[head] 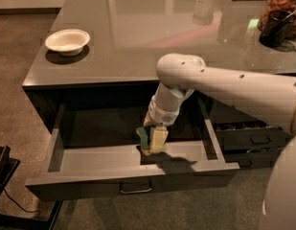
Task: Pick sponge from top drawer and place on counter
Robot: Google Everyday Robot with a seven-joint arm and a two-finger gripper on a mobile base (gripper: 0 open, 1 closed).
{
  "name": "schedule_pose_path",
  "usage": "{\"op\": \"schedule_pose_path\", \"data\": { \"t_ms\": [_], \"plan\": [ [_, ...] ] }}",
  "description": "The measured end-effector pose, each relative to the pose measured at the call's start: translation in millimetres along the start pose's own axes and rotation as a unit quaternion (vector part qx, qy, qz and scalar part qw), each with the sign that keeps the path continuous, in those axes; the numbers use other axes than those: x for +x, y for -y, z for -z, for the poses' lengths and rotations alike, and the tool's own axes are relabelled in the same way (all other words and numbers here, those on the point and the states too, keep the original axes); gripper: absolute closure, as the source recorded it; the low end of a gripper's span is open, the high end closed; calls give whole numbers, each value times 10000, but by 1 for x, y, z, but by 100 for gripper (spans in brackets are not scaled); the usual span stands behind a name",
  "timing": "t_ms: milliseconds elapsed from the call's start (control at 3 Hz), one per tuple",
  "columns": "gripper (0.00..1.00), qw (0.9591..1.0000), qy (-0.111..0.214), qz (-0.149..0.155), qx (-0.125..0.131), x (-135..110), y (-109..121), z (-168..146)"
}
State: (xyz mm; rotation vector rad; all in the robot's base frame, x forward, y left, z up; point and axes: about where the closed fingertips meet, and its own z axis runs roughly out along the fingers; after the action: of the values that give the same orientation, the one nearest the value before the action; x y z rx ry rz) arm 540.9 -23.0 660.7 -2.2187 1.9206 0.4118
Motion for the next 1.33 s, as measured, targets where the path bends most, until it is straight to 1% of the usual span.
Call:
{"op": "schedule_pose_path", "data": {
  "t_ms": [333,667,1000,1333],
  "plan": [
    [100,9995,204,-129,194,-9,-2,55],
    [100,9967,398,-239,665,-21,9,123],
    [100,9897,669,-339,1216,-33,28,190],
    [100,9873,731,-312,1373,-38,35,206]
  ]
}}
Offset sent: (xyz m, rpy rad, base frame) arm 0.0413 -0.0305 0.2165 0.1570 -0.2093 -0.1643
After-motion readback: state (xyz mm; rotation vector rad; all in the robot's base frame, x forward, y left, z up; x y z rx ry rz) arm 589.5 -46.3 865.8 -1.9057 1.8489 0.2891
